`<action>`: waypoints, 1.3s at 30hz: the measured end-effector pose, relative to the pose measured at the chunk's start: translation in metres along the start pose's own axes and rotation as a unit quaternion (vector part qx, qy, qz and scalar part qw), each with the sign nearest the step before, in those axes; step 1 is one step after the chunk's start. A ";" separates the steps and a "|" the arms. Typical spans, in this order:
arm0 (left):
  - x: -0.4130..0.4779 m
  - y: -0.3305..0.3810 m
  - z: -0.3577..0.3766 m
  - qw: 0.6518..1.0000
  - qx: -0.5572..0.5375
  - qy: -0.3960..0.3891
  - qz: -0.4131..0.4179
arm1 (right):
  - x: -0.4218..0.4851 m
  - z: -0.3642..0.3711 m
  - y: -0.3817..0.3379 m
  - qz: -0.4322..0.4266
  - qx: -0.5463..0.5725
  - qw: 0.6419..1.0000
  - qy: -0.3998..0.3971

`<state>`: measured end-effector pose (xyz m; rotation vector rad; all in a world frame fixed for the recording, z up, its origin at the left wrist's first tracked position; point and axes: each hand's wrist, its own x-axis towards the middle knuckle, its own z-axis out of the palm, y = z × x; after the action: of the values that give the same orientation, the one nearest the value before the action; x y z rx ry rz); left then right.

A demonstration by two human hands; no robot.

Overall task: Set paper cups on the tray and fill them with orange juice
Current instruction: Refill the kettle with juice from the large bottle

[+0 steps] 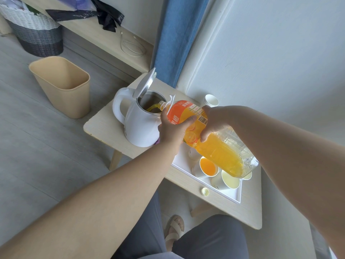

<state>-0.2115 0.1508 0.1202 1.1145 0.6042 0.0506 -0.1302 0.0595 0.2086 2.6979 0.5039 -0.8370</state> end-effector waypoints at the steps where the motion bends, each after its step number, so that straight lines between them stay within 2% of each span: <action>1: 0.000 0.000 0.000 1.000 0.000 0.000 0.000 | 0.000 0.000 0.000 0.000 -0.001 1.000 0.000; 39: 0.002 0.000 -0.002 1.000 -0.015 -0.009 0.001 | -0.010 -0.009 -0.009 0.019 -0.044 0.999 -0.002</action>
<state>-0.2108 0.1530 0.1187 1.0845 0.5848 0.0509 -0.1374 0.0678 0.2203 2.6161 0.4759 -0.7914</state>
